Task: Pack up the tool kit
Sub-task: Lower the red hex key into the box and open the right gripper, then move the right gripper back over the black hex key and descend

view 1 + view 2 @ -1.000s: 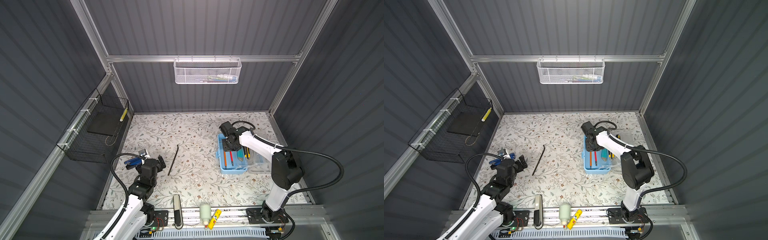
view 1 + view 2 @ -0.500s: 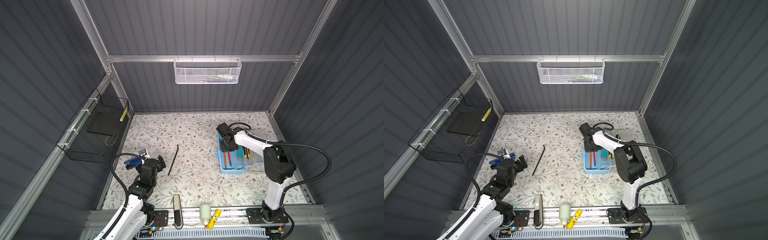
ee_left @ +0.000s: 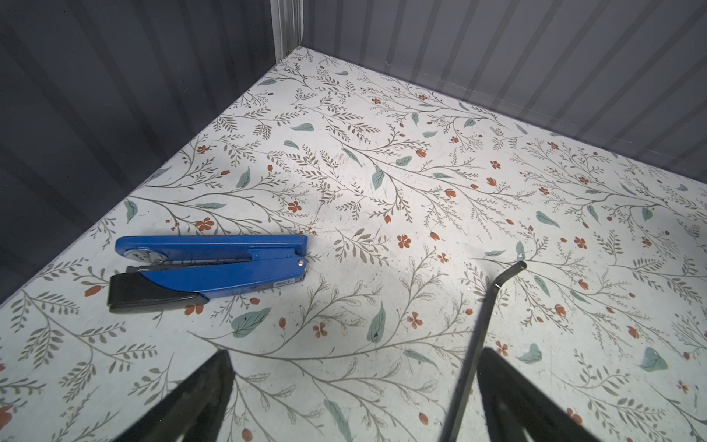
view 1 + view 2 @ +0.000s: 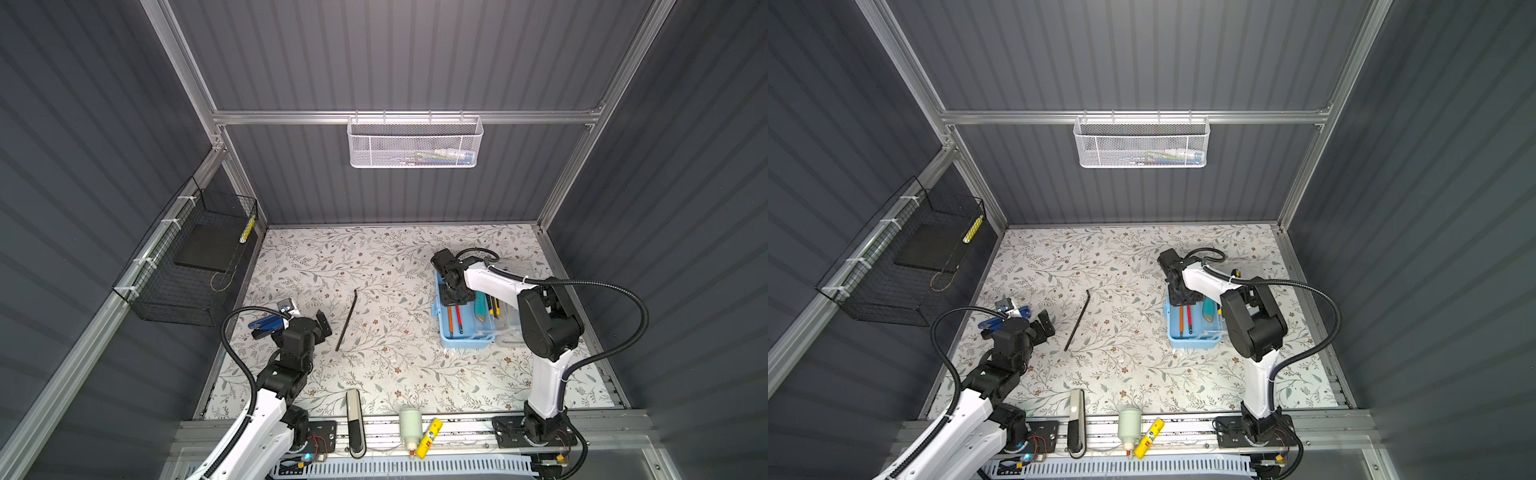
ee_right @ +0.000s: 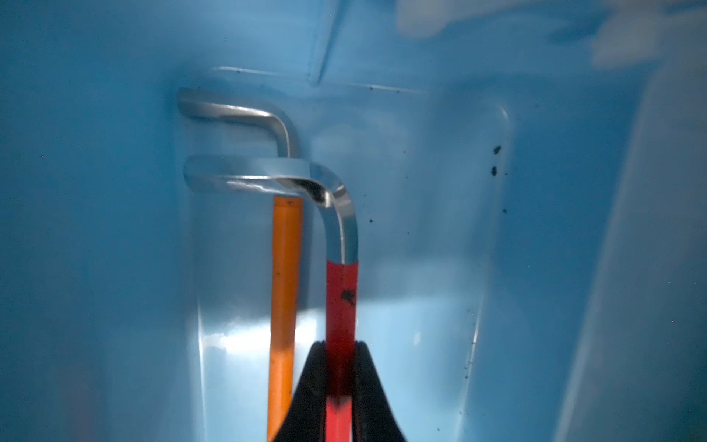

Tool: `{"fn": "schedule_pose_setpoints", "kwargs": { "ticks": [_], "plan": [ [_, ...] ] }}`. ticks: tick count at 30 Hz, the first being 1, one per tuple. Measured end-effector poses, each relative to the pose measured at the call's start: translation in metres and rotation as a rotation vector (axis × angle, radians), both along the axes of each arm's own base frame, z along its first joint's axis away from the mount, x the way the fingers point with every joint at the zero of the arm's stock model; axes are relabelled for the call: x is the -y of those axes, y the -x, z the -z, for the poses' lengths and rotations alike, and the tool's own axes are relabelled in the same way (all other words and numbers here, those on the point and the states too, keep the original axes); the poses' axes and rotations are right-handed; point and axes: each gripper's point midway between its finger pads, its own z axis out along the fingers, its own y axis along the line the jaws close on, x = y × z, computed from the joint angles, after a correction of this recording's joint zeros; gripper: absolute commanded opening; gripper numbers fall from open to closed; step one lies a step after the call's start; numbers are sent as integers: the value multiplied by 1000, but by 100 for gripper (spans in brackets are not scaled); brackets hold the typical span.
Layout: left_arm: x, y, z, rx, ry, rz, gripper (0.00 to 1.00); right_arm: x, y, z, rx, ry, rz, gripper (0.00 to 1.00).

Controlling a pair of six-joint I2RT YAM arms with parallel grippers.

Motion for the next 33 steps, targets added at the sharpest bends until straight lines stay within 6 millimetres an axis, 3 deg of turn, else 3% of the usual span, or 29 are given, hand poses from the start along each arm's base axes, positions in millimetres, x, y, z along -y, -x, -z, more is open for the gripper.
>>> {"fn": "schedule_pose_setpoints", "kwargs": {
  "ticks": [10, 14, 18, 21, 24, 26, 28, 30, 33],
  "plan": [
    [0, 0, 0, 0, 0, 0, 100, 1, -2, -1, 4, 1, -5, 23],
    [0, 0, 0, 0, 0, 0, 100, 0, -4, -6, 9, 6, -7, 24],
    [0, 0, 0, 0, 0, 0, 99, -6, -11, -22, 29, 1, -28, 30],
    [0, 0, 0, 0, 0, 0, 99, -19, -13, -49, 81, -26, -55, 33],
    [0, 0, 0, 0, 0, 0, 99, -50, -8, -88, 178, -91, -109, 38],
    [0, 0, 0, 0, 0, 0, 100, -85, 1, -115, 257, -178, -161, 43],
    [0, 0, 0, 1, 1, 0, 99, -133, 13, -135, 324, -298, -221, 46],
    [0, 0, 0, 1, 0, -1, 99, -178, 26, -141, 350, -388, -273, 49],
    [-1, 1, -2, 8, 1, -5, 99, -241, 41, -123, 325, -460, -337, 55]
  ]
}}
